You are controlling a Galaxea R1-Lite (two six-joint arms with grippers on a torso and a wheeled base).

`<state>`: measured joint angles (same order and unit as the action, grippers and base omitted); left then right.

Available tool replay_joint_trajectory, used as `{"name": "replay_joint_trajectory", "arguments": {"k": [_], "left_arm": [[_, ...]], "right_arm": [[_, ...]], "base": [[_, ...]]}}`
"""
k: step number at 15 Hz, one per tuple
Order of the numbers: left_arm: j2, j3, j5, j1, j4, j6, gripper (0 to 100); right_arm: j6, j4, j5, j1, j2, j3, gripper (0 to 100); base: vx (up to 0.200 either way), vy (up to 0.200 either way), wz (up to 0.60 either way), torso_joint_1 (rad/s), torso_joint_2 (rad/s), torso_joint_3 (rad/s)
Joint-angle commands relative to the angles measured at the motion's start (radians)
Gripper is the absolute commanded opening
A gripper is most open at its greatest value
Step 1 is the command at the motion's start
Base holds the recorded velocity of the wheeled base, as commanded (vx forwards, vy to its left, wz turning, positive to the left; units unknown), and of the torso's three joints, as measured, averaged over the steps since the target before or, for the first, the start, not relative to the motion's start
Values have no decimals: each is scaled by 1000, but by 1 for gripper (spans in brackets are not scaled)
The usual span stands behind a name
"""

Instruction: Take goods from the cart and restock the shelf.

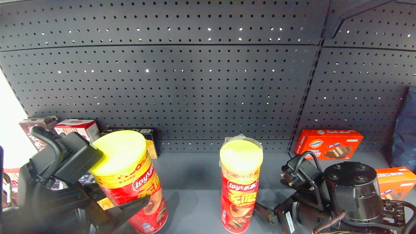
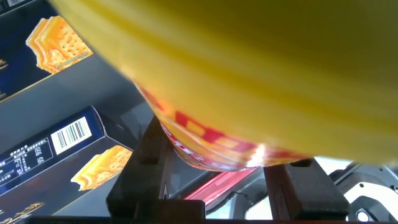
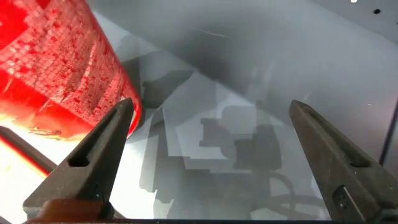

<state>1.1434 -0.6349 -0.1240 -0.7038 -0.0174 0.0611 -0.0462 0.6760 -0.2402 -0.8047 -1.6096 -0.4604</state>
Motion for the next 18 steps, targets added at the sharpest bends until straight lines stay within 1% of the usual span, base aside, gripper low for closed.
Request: {"name": "replay_joint_trajectory", "arguments": {"k": [1,6,14,18], "left_arm": [[-1,0,0,0,-1,0,0],[-1,0,0,0,1,0,0],[-1,3,0,0,-1,0,0],[-13,3,0,0,-1,0,0]], "right_arm": [[0,1,2,-5,-10,-9,100],[25,1,12,-7,-27,-18,100],[26,1,12,-28,-41,-20,100],[25,2,10,-21,-32,-18,100]], "base": [[0,0,0,0,0,0],[0,0,0,0,0,0],[0,0,0,0,0,0],[0,0,0,0,0,0]]}}
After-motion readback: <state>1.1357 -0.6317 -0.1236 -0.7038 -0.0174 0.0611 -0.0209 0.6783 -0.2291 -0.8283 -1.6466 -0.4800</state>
